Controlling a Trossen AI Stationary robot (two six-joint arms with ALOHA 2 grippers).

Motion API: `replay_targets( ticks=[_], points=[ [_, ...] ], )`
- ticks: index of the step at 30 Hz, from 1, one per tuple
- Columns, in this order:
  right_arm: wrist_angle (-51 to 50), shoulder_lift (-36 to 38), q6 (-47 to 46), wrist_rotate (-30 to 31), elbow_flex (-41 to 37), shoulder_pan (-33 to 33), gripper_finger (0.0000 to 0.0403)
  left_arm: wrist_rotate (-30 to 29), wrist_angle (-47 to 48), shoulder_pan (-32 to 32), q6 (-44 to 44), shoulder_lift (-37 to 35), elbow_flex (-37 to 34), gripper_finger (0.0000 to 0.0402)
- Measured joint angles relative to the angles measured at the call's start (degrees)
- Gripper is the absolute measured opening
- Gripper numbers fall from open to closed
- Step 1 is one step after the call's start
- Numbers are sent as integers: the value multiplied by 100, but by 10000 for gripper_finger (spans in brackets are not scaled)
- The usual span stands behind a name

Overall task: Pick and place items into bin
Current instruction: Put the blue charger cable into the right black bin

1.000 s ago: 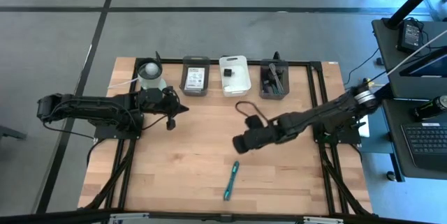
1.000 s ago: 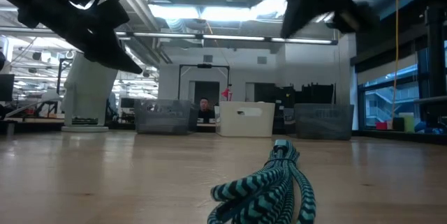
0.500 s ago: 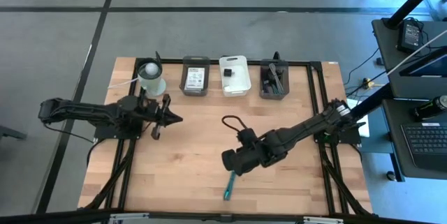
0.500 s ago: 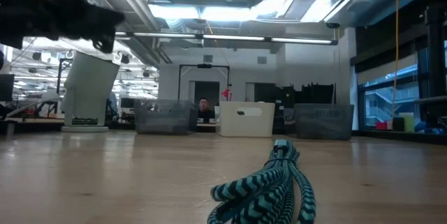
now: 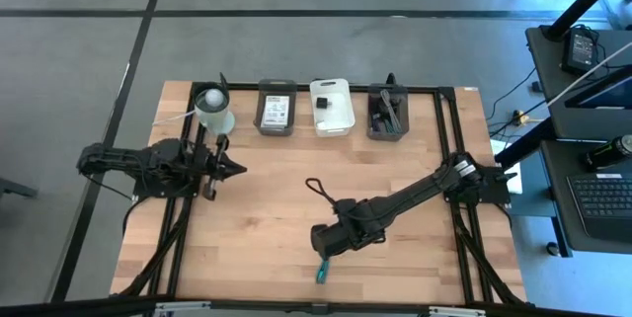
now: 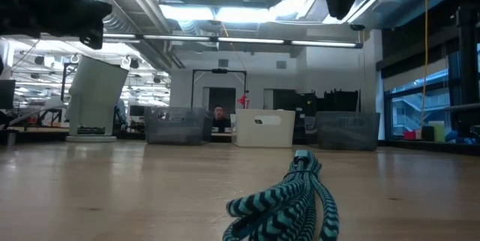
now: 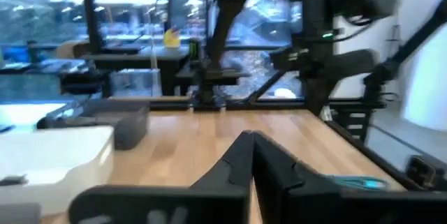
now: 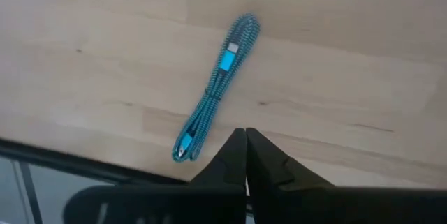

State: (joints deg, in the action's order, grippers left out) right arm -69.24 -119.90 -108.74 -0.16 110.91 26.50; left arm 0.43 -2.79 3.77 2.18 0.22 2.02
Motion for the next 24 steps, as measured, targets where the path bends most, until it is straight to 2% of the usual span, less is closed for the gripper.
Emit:
replay_targets(
  ticks=[6,12,18,24],
  points=[
    [-257,-4,-353,424,4,32,14,413,401,-11,-44,-17,1,2],
    [-93,-15,-675,594,-262,94,54,366,479,-11,304,50,-24,2],
    [847,-7,-846,848,-765,107,126,364,469,-11,306,49,-25,4],
    [2251,-6,-1042,804,-1584,87,199,365,466,-11,306,52,-26,3]
  ],
)
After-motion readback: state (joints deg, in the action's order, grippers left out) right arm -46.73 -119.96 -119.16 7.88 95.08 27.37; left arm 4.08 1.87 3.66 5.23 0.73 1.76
